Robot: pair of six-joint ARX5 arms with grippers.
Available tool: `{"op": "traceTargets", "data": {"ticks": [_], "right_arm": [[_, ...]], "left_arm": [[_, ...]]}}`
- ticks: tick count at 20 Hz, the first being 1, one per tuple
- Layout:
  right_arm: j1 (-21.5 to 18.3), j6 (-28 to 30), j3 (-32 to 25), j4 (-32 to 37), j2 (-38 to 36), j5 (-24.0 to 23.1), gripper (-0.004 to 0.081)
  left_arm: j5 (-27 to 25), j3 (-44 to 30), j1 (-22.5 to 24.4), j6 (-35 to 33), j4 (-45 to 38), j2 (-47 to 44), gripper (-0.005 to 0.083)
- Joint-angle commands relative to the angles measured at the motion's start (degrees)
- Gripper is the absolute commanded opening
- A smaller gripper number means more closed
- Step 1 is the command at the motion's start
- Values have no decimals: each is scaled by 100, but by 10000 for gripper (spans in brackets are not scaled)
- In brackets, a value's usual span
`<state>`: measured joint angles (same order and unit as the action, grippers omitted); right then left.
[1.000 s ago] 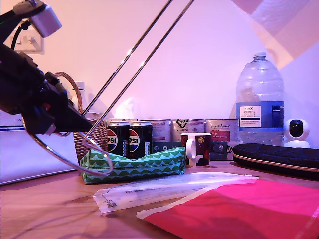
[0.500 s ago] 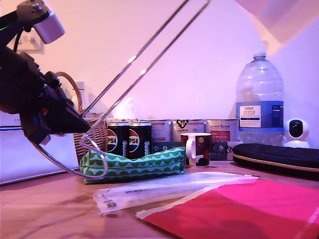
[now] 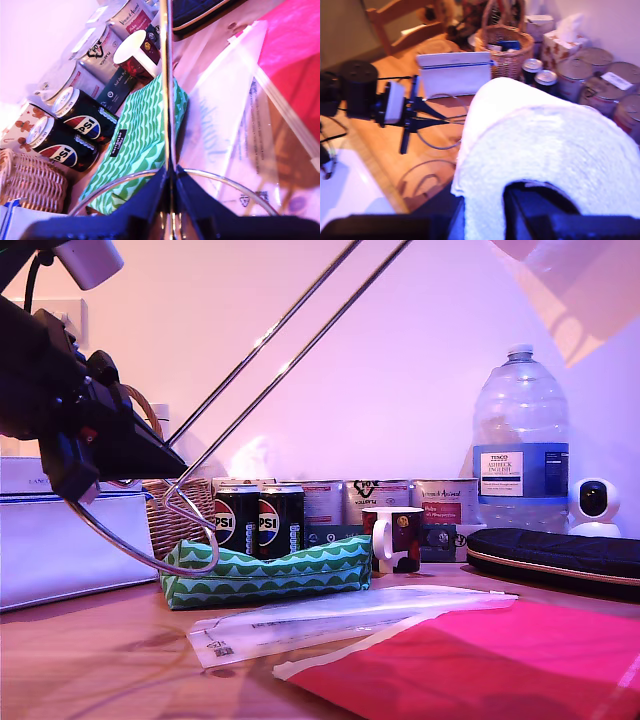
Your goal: Insert the paper towel roll into the metallic stand.
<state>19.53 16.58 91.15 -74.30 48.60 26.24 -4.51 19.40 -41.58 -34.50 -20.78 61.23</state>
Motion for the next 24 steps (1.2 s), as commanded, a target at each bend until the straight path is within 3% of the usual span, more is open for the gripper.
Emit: {"op": "traceTargets", "data": {"ticks": [1, 9, 12, 16, 24], "right_arm": [[66, -11, -48, -203, 85, 356, -11], [299, -77, -48, -341, 140, 1270, -11], [389, -199, -48, -350, 234, 1158, -11], [400, -177, -48, -348, 247, 295, -11], [398, -184, -28, -350, 98, 166, -11]], "left_arm": [[144, 83, -225, -9, -330, -214, -23], [144, 83, -402, -24, -485, -212, -23], [111, 83, -448, -24, -549, -247, -23], [-2, 83, -446, -13, -457, -247, -23], [-398, 83, -391, 4, -138, -236, -23]]}}
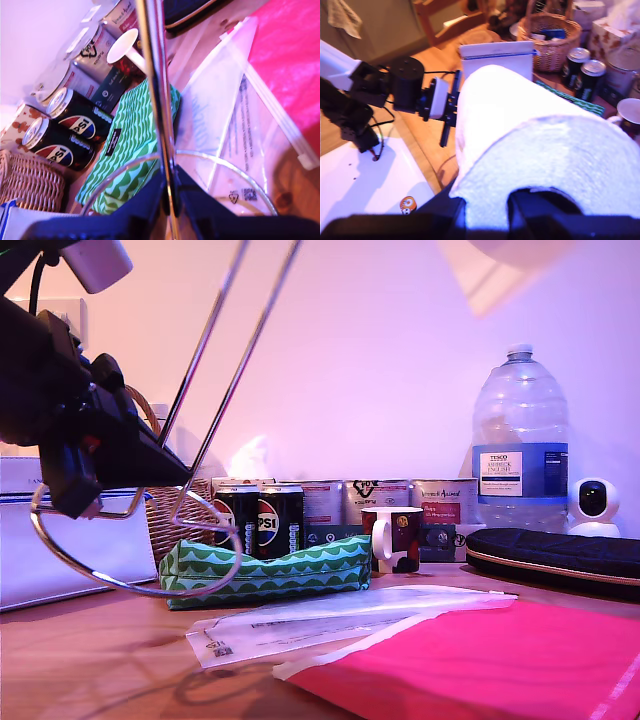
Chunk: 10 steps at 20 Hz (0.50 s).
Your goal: Insert the paper towel roll into the metallic stand.
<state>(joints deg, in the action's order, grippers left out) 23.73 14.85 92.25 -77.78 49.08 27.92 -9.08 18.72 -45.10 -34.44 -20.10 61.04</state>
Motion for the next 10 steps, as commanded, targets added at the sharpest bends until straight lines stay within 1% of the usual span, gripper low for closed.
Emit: {"op": "traceTargets", "data": {"ticks": [1, 9, 10], "right_arm": [[-22, -11, -136, 0, 22, -2, -11], [-22, -55, 11, -4, -15, -15, -11], [-22, -55, 11, -2, -22, -136, -11]], "left_arm": [[42, 151, -2, 11, -177, -216, -23], [-44, 151, 157, 66, -175, -216, -23], [-44, 151, 203, 109, -175, -216, -23]]}}
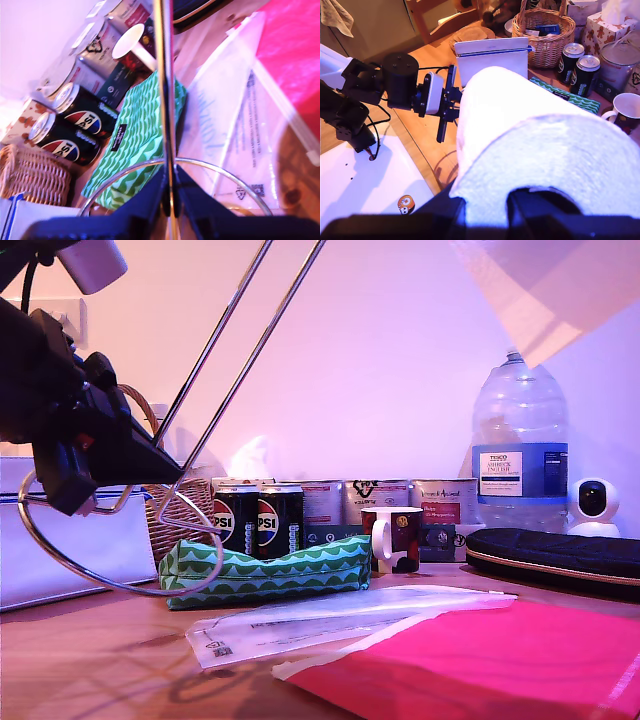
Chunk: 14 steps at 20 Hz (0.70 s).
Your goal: Insert the paper towel roll into the metallic stand.
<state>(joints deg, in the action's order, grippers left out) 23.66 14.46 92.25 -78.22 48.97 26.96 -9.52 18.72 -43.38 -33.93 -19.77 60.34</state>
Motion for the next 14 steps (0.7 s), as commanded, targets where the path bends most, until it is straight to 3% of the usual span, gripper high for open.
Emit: {"op": "traceTargets", "data": {"ticks": [1, 10, 14], "right_arm": [[-15, -15, 11, 42, -17, -223, -11], [-13, -4, 13, 57, -20, -420, -11], [-13, -9, 13, 81, -20, -857, -11]], "left_arm": [[-2, 151, 85, 59, -208, -146, -23], [0, 151, 289, 96, -142, -146, -23], [55, 151, 289, 157, -120, -146, -23]]}}
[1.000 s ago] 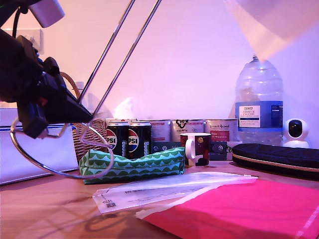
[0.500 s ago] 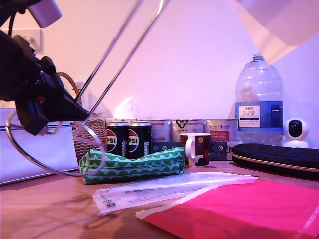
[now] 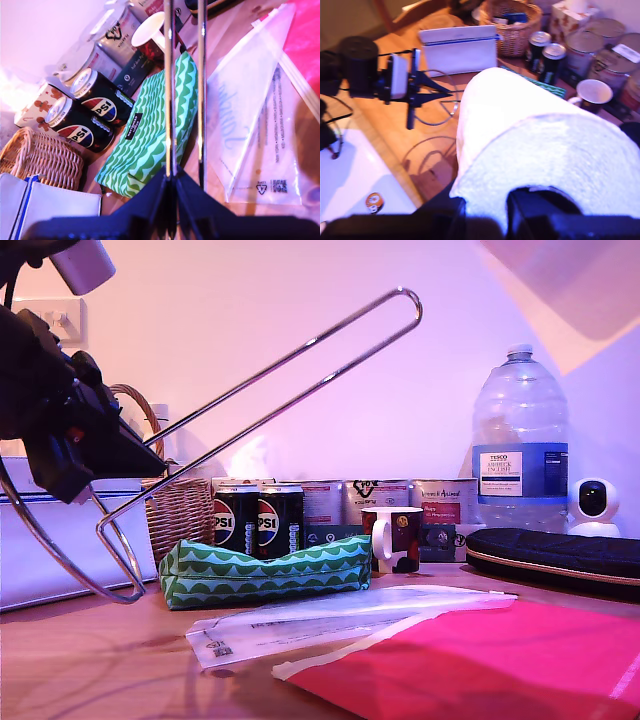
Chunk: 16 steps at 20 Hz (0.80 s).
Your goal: Insert the paper towel roll into the metallic stand.
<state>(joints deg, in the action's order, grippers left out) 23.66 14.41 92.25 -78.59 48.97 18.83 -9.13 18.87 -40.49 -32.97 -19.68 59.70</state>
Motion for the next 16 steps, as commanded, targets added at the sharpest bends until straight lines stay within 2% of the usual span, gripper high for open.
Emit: {"op": "traceTargets", "data": {"ticks": [1, 6, 16], "right_arm": [[-13, -4, 13, 140, -20, -225, -11], [-4, 48, 94, 214, -20, -691, -11], [-4, 31, 542, 68, -20, -732, -11]], "left_arm": [[68, 136, 0, 63, -90, -83, -23], [190, 136, -7, 42, -4, -85, -23], [922, 136, -245, 39, -267, -92, -23]]}}
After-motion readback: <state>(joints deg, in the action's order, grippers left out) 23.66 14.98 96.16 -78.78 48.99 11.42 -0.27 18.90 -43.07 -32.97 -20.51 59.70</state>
